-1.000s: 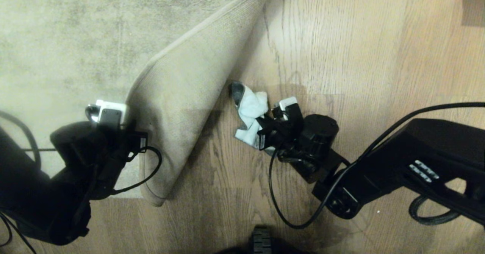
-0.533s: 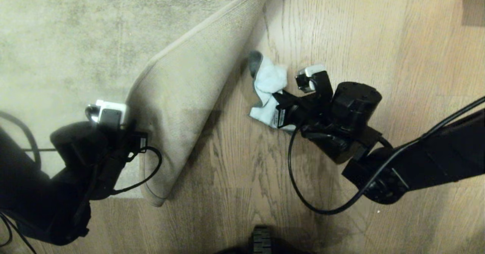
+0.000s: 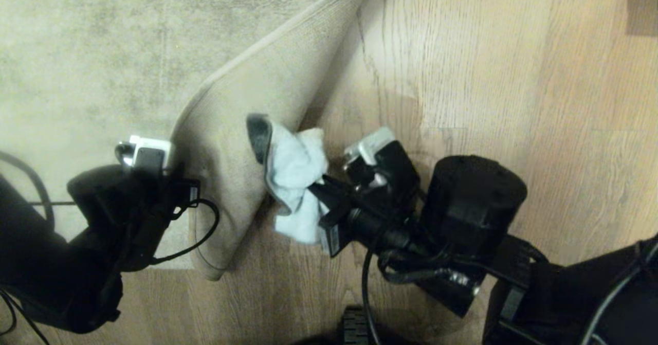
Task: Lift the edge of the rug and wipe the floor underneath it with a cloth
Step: Wipe the floor under the carpet with a rag
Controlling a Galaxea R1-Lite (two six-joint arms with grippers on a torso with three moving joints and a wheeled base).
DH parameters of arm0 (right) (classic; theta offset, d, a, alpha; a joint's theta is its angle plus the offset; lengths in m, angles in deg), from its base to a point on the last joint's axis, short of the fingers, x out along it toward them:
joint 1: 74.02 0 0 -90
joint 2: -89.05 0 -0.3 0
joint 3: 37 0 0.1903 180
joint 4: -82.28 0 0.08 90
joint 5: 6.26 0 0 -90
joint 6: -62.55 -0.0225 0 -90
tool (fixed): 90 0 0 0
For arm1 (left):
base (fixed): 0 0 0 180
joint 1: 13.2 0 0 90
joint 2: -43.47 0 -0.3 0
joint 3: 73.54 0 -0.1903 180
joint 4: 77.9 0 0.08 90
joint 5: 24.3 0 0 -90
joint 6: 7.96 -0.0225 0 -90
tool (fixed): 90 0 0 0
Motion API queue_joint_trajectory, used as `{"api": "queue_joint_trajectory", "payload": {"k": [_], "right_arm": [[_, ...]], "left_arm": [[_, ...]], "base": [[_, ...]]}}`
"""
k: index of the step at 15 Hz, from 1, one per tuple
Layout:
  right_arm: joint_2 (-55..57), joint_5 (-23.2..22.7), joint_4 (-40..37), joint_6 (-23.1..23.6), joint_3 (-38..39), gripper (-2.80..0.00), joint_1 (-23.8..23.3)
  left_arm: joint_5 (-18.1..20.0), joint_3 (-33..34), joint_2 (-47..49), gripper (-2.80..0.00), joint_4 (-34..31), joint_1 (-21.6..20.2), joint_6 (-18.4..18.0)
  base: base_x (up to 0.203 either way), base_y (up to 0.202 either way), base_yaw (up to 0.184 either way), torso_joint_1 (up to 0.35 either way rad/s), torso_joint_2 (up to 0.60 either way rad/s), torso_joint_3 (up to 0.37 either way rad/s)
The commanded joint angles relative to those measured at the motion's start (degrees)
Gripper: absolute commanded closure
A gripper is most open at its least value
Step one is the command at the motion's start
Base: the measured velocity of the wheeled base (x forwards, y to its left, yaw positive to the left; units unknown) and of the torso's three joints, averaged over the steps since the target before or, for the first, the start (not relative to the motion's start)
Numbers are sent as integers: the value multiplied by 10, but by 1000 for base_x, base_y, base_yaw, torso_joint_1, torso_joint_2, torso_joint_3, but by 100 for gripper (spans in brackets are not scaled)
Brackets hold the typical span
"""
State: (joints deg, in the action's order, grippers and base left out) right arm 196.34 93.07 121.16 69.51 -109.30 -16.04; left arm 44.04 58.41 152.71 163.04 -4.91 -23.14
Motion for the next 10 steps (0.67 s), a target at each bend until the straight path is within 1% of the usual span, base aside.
{"api": "queue_joint_trajectory", "payload": {"k": [1, 3, 5, 7, 10], "right_arm": [[48, 20, 21, -1, 16, 0, 56], [97, 41, 61, -6, 17, 0, 84], [145, 51, 98, -14, 18, 0, 103], [187, 54, 125, -17, 14, 0, 108], [242, 54, 133, -18, -18, 0, 107]], "left_arm": [[-1, 0, -1, 0, 6, 0, 0], [-1, 1, 0, 0, 8, 0, 0], [-2, 1, 1, 0, 8, 0, 0], [-2, 1, 2, 0, 8, 0, 0], [-3, 3, 9, 0, 8, 0, 0]], "base": [[0, 0, 0, 0, 0, 0], [0, 0, 0, 0, 0, 0], [0, 0, 0, 0, 0, 0], [0, 0, 0, 0, 0, 0], [0, 0, 0, 0, 0, 0]]}}
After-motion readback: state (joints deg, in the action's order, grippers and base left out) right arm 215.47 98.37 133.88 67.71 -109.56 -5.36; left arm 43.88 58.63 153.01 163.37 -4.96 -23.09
